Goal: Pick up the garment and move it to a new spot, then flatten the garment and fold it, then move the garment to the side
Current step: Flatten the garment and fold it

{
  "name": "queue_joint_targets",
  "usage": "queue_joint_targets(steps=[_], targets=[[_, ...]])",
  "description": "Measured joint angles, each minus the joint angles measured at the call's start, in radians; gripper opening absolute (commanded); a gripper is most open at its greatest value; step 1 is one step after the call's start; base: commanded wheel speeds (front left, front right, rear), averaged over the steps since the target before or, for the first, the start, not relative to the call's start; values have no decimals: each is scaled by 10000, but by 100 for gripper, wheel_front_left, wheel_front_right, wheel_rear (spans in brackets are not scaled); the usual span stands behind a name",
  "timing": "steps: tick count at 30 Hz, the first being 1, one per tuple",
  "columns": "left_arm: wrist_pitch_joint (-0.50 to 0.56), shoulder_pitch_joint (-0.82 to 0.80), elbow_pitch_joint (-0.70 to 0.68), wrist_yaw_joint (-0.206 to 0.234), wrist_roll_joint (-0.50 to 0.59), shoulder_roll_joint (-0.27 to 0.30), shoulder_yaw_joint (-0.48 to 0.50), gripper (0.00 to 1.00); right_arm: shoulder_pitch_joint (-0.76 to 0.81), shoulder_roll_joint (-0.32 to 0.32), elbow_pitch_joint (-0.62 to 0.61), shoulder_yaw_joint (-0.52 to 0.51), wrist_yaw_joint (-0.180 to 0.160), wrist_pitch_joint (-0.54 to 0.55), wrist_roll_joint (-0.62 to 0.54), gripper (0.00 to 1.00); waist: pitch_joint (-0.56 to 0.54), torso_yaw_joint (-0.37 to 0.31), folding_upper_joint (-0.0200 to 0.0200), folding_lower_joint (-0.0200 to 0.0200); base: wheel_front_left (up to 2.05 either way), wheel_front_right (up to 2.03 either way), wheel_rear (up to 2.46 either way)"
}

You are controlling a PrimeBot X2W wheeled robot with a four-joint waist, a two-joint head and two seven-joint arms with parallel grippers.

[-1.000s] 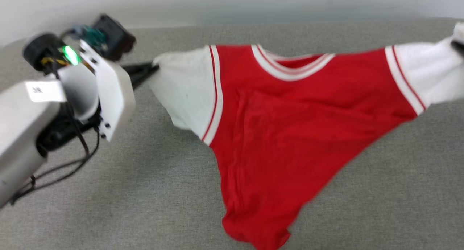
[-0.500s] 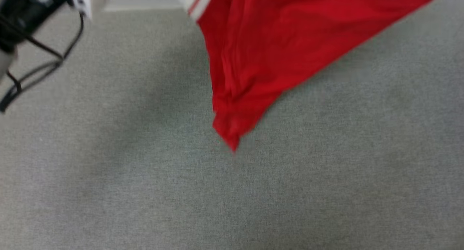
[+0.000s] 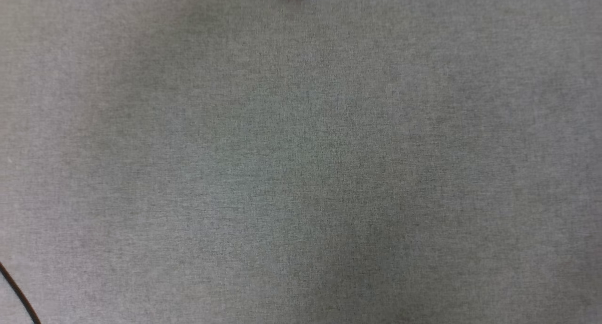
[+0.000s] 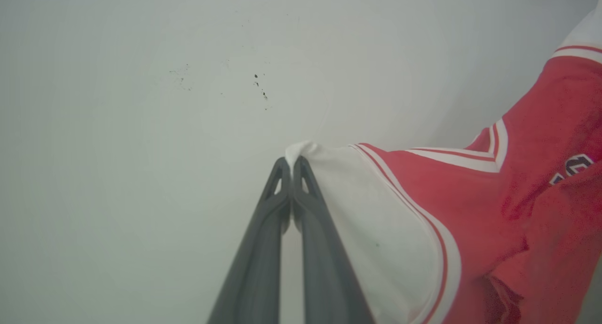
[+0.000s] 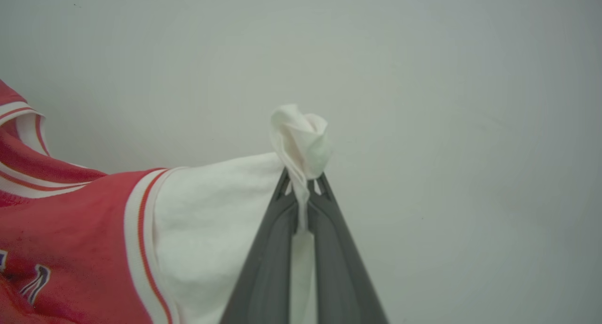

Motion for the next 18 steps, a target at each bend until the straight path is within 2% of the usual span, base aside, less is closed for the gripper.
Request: queue_joint_targets(steps=[7, 10, 14, 18], targets=[[-1055, -1359, 1290, -27, 169, -819, 173, 0, -1543, 963, 1446, -560, 0, -1198, -1152, 0, 564, -23, 0, 0, 0, 0, 0], [-1365, -1496, 1726, -36, 174, -941, 107, 0, -1715, 1277, 1967, -548, 0, -1530, -1367, 0, 721, -47, 0, 0, 0, 0, 0], [-1674, -1341, 2186, -65, 25, -1060, -105, 0, -1592, 1620, 2564, -382, 0, -1860, -1319, 0, 849, -87, 0, 0, 0, 0, 0], [-1927, -430, 2280, -75, -330, -1104, -642, 0, -624, 1839, 3076, -59, -2, -2391, -1018, 0, 812, -114, 0, 0, 0, 0, 0]])
